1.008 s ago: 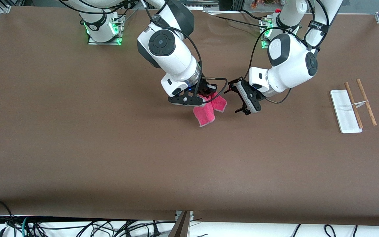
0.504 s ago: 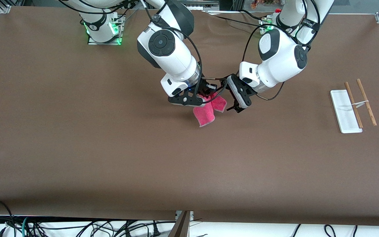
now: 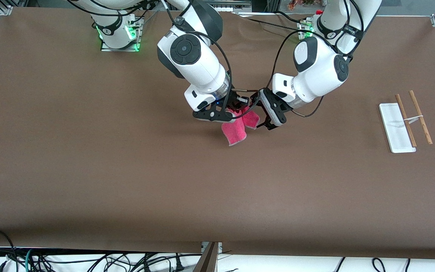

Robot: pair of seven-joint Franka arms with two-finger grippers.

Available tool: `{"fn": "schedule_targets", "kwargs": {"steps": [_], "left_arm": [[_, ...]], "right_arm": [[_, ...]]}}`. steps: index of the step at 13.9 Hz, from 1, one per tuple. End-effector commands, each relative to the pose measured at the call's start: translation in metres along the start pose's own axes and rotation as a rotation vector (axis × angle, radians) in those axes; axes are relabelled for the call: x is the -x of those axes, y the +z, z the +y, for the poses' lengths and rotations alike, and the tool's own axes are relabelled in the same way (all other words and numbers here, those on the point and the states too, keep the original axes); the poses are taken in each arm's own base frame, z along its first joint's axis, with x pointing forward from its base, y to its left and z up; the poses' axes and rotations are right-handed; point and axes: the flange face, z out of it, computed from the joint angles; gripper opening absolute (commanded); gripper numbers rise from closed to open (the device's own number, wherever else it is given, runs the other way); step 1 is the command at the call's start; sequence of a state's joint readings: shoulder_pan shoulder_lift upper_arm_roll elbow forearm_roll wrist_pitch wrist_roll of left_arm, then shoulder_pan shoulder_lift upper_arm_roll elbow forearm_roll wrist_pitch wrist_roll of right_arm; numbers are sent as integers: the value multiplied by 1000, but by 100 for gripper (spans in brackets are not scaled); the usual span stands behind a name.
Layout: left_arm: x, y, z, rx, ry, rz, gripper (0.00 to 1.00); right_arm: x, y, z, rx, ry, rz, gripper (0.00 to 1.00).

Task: Pass towel and hang on rack
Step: 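Grasp the towel with the left gripper and open the right gripper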

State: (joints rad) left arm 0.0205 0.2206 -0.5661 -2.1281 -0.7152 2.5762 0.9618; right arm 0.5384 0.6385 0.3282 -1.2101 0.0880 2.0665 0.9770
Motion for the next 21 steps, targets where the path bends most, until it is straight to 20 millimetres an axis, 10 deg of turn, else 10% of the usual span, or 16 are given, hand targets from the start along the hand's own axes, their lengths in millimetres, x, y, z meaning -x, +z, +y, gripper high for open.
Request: {"fn": "schedule_targets", "kwargs": {"steps": [1, 13, 14, 15, 21], "left_arm": [[-5, 1, -2, 0, 15, 20, 0], [5, -14, -28, -25, 33, -1, 0], [4, -20, -36, -19, 40, 2, 0], [4, -25, -40, 3, 36, -4, 0], [7, -57, -71, 25, 64, -58, 0]], "right_arm": [[-1, -3, -3, -15, 5, -2, 0], [-3, -3, -2, -15, 4, -2, 2], [-3, -4, -2, -16, 5, -1, 31], [-3, -4, -2, -14, 1, 3, 99], [-7, -5, 1, 2, -24, 19, 100]]}}
